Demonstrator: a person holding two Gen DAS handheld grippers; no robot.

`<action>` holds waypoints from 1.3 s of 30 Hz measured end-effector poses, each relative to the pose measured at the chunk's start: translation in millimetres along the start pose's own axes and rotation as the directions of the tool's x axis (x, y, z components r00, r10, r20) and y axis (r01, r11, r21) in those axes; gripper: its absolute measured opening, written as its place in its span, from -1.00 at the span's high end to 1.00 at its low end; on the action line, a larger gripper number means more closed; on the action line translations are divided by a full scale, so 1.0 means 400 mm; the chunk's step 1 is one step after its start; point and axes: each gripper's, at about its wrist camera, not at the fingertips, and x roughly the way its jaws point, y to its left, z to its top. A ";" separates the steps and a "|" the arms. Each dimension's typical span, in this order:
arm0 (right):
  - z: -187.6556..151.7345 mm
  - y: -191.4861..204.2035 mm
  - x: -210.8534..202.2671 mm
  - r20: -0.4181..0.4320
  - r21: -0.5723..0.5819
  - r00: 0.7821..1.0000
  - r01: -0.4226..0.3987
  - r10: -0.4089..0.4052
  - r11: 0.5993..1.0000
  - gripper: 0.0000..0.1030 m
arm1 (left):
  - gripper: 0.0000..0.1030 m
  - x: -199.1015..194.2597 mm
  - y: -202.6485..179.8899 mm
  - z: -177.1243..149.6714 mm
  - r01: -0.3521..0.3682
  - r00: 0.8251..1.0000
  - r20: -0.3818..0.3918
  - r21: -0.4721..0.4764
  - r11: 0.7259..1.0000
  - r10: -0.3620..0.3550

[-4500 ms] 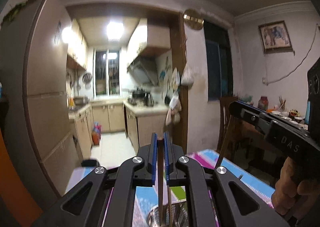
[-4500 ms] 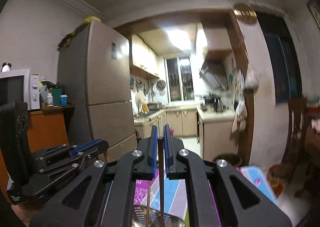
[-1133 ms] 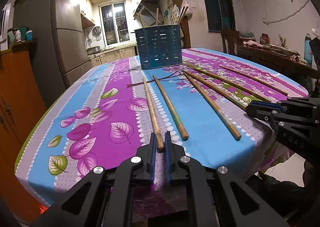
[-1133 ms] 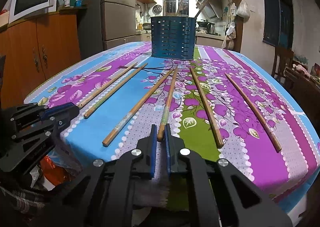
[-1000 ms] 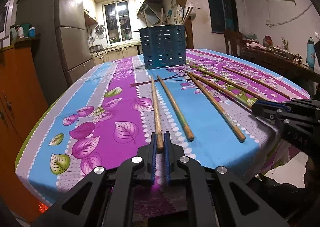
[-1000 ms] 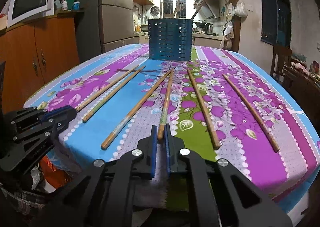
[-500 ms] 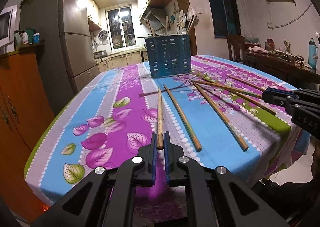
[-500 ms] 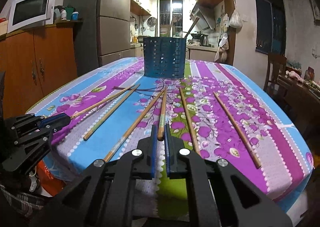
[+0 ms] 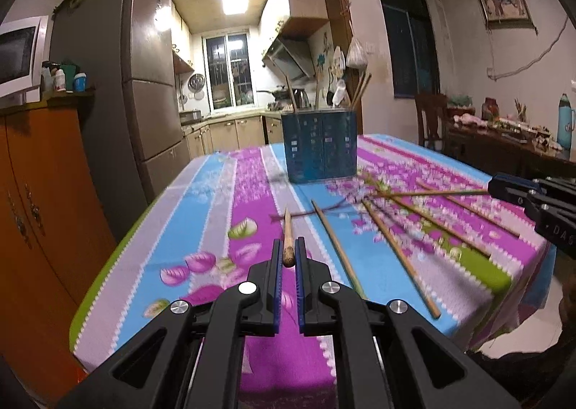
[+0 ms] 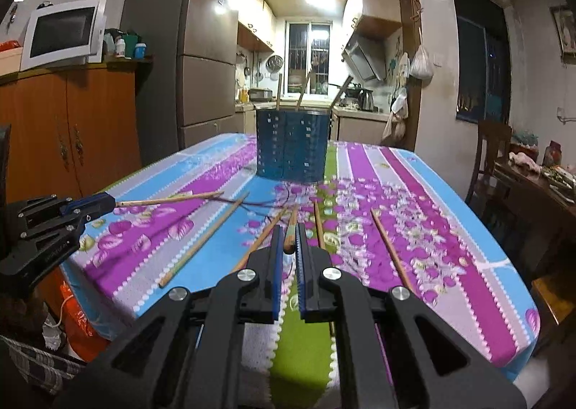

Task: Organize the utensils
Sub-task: 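Lift both held chopsticks and lower them into the blue utensil holder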

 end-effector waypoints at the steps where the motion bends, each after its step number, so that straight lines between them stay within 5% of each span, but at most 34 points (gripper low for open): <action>1: 0.006 -0.001 -0.002 0.006 -0.003 1.000 -0.002 0.002 1.000 0.90 | 0.85 -0.006 0.005 0.013 0.006 1.000 0.007 -0.006 1.000 -0.006; 23: 0.259 -0.063 -0.005 0.186 -0.001 0.977 -0.102 0.101 0.995 0.90 | 0.85 -0.012 0.095 0.315 0.126 0.984 0.129 -0.041 0.991 -0.120; 39: 0.316 -0.088 -0.024 0.223 0.018 0.965 -0.144 0.136 0.989 0.90 | 0.85 -0.021 0.082 0.384 0.163 0.977 0.141 -0.028 0.986 -0.157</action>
